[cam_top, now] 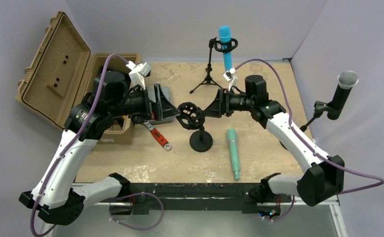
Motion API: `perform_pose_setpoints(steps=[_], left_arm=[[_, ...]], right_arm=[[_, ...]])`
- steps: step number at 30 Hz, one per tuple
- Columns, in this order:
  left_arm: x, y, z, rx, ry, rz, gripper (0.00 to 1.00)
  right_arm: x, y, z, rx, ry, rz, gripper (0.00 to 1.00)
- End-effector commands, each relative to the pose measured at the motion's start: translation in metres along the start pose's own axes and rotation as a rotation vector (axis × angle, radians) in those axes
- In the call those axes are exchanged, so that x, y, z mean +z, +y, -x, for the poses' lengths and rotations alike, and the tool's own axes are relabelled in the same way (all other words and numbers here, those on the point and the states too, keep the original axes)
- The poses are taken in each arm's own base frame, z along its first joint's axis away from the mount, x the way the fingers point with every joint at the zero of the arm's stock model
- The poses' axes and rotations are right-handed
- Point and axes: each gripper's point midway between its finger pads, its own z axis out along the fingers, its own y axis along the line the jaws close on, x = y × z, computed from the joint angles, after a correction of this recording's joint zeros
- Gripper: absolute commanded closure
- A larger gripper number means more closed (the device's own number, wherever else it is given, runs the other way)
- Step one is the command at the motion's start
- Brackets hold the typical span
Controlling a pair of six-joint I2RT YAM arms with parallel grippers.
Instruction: Remove the microphone from the stand
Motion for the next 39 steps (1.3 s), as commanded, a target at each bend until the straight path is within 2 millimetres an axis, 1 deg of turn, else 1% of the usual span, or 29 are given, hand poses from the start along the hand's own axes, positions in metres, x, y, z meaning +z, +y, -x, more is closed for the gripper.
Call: perform_pose_setpoints(steps=[1, 4, 7, 10, 13, 14, 15, 22, 24, 26, 27, 28, 30, 33, 39], left_arm=[[-0.006, -0.005, -0.001, 0.027, -0.003, -0.014, 0.01], [-0.006, -0.004, -0.001, 0.027, -0.006, -0.013, 0.01], [-0.005, -0.003, -0.002, 0.023, -0.001, -0.01, 0.01], [-0.003, -0.002, -0.003, 0.02, 0.002, -0.007, 0.01], [-0.003, -0.002, -0.003, 0.015, 0.0, -0.007, 0.01], [-0.004, -0.002, -0.003, 0.014, -0.001, -0.008, 0.01], [-0.004, -0.002, -0.002, 0.015, -0.004, -0.007, 0.01], [-0.004, 0.0, -0.001, 0.015, -0.012, 0.003, 0.01], [-0.003, -0.001, 0.0, 0.017, -0.015, 0.003, 0.01], [-0.003, -0.001, 0.002, 0.019, -0.017, 0.003, 0.01], [-0.002, -0.001, 0.003, 0.019, -0.017, 0.004, 0.01], [-0.001, -0.001, 0.004, 0.02, -0.019, 0.003, 0.01], [0.0, -0.002, 0.006, 0.021, -0.02, -0.001, 0.01], [0.001, -0.003, 0.006, 0.019, -0.016, -0.003, 0.01], [-0.004, -0.001, 0.003, 0.02, -0.021, 0.009, 0.01]], right_arm=[[0.005, -0.076, -0.055, 0.041, 0.116, -0.261, 0.4], [0.007, -0.089, -0.073, 0.045, 0.141, -0.28, 0.4], [0.014, -0.094, -0.085, 0.052, 0.154, -0.268, 0.39], [0.021, -0.098, -0.091, 0.057, 0.159, -0.264, 0.39], [0.024, -0.095, -0.09, 0.055, 0.162, -0.263, 0.4], [0.022, -0.091, -0.087, 0.049, 0.162, -0.266, 0.39], [0.02, -0.084, -0.08, 0.035, 0.151, -0.264, 0.39], [-0.005, -0.035, -0.04, -0.038, 0.083, -0.233, 0.37], [-0.01, -0.02, -0.025, -0.049, 0.04, -0.21, 0.36], [-0.011, 0.0, -0.008, -0.055, -0.009, -0.151, 0.35], [-0.011, 0.007, -0.001, -0.057, -0.025, -0.131, 0.34], [-0.01, 0.012, 0.004, -0.055, -0.033, -0.113, 0.34], [-0.005, 0.016, 0.01, -0.05, -0.03, -0.087, 0.34], [0.007, 0.003, 0.007, -0.021, -0.004, -0.098, 0.35], [0.015, -0.02, -0.016, -0.011, 0.047, -0.113, 0.35]])
